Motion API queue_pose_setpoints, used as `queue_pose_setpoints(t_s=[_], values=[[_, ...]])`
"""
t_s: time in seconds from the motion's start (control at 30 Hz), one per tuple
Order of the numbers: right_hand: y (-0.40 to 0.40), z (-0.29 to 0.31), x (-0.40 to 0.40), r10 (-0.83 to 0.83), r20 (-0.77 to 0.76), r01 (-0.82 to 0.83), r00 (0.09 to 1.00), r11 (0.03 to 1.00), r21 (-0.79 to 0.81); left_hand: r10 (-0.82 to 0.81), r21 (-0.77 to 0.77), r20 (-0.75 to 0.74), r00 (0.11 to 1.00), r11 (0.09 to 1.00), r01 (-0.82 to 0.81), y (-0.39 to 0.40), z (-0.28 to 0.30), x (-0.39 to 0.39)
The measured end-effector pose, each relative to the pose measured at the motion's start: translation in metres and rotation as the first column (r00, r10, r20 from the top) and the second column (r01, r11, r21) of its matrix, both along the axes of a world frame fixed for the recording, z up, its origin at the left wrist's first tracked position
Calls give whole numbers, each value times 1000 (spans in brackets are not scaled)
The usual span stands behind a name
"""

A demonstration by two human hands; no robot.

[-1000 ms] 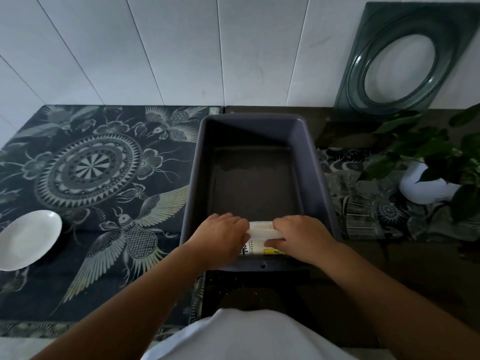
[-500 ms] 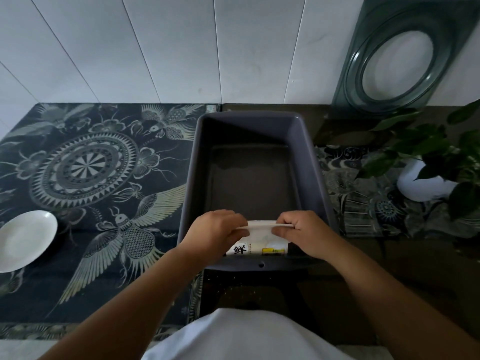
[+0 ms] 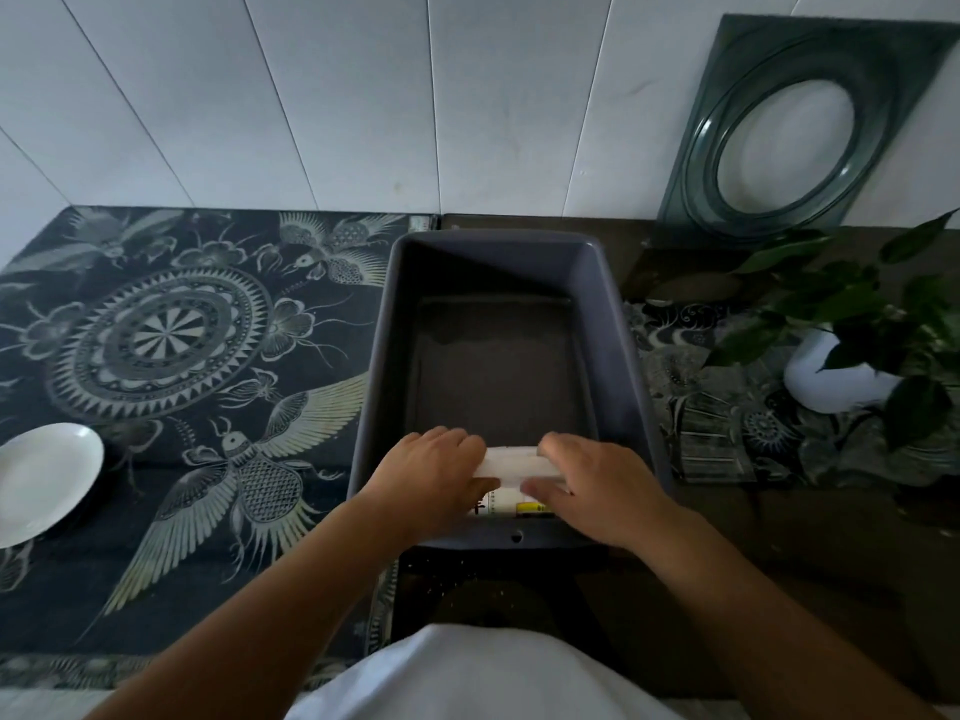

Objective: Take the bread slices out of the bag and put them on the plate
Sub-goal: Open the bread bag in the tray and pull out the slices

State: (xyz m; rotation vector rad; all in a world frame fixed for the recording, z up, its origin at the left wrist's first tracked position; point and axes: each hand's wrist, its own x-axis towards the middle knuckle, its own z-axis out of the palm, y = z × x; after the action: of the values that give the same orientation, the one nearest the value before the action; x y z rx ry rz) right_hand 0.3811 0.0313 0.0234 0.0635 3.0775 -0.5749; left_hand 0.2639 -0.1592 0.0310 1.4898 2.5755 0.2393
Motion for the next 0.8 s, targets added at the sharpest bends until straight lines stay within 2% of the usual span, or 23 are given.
queue_pose_setpoints(t_s=[0.07, 0.17, 0.33, 0.53, 0.6, 0.67, 0.73, 0.8], values=[[2, 3, 2, 63, 43, -63, 997, 998, -1, -80, 4, 64, 995, 997, 80, -5, 3, -2], [5, 9, 2, 124, 93, -118, 988, 990, -72, -168, 153, 181, 969, 978, 141, -16, 5, -5], [11, 17, -2, 17, 69, 7, 997, 946, -324, -157, 324, 261, 953, 944, 67, -21, 12, -10], [19, 24, -13, -3, 64, 24, 998, 942, -335, 24, 207, 483, 875, 968, -141, -10, 19, -20], [22, 27, -16, -14, 89, 44, 996, 936, -349, 56, 203, 437, 898, 966, -159, -7, 22, -20], [24, 29, -19, -29, 126, 75, 992, 922, -381, 67, 274, 258, 964, 952, -140, -6, 24, -17], [24, 28, -19, -46, 162, 110, 986, 903, -415, -7, 336, 55, 998, 942, -12, -6, 23, -13], [23, 27, -18, -56, 191, 139, 980, 879, -456, -99, 297, -84, 992, 947, 120, -7, 20, -10]])
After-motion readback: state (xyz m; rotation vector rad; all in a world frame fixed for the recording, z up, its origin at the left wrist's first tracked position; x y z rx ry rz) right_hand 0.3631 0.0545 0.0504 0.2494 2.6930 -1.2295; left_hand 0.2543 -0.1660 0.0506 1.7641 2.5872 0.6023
